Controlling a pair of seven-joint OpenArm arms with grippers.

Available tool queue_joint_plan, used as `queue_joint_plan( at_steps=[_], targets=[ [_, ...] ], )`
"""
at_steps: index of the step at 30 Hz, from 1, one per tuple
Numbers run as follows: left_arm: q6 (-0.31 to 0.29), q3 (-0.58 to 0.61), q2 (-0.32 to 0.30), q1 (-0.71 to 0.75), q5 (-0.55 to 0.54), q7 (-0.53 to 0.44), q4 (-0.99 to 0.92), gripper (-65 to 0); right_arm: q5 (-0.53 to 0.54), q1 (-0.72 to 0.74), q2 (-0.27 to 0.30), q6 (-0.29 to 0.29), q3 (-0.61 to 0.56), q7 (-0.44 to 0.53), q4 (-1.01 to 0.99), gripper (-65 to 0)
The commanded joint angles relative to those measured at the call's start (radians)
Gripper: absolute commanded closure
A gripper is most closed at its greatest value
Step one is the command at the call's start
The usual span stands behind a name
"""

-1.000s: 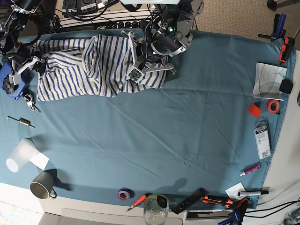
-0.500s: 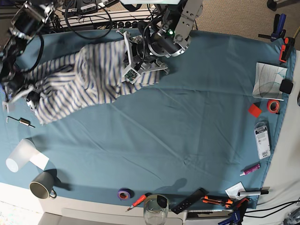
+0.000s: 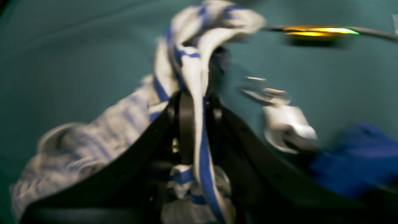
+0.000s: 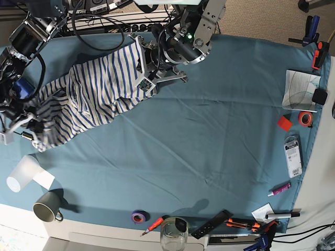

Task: Fold the T-shirt properly
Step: 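Grasp the shirt end with the right gripper and fold it over the bundle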

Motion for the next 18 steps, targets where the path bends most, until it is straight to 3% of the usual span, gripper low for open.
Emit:
queue_joint_plan(
  at_steps=[1, 5, 11, 14, 18],
  targets=[
    [-0.001, 0.005, 0.018, 0.003, -0.008, -0.011, 0.026, 0.0, 0.071, 0.019, 0.026, 0.022, 0.003, -0.007, 0.017, 0.0],
    [-0.001, 0.005, 0.017, 0.03, 0.002, 0.0, 0.051, 0.0, 0.27, 0.015, 0.038, 0.07, 0.003, -0.008, 0.017, 0.0],
    [0.013, 0.005, 0.012, 0.063, 0.111, 0.021, 0.113, 0.0, 0.545, -0.035, 0.101, 0.07, 0.002, -0.008, 0.018, 0.0],
    [0.068, 0.005, -0.018, 0.078, 0.114, 0.022, 0.147, 0.0, 0.61, -0.081, 0.133, 0.07, 0.002, -0.008, 0.018, 0.0],
    [0.075, 0.005, -0.051, 0.117, 0.113, 0.025, 0.205, 0.0, 0.613, -0.137, 0.156, 0.07, 0.002, -0.008, 0.018, 0.0]
  ],
)
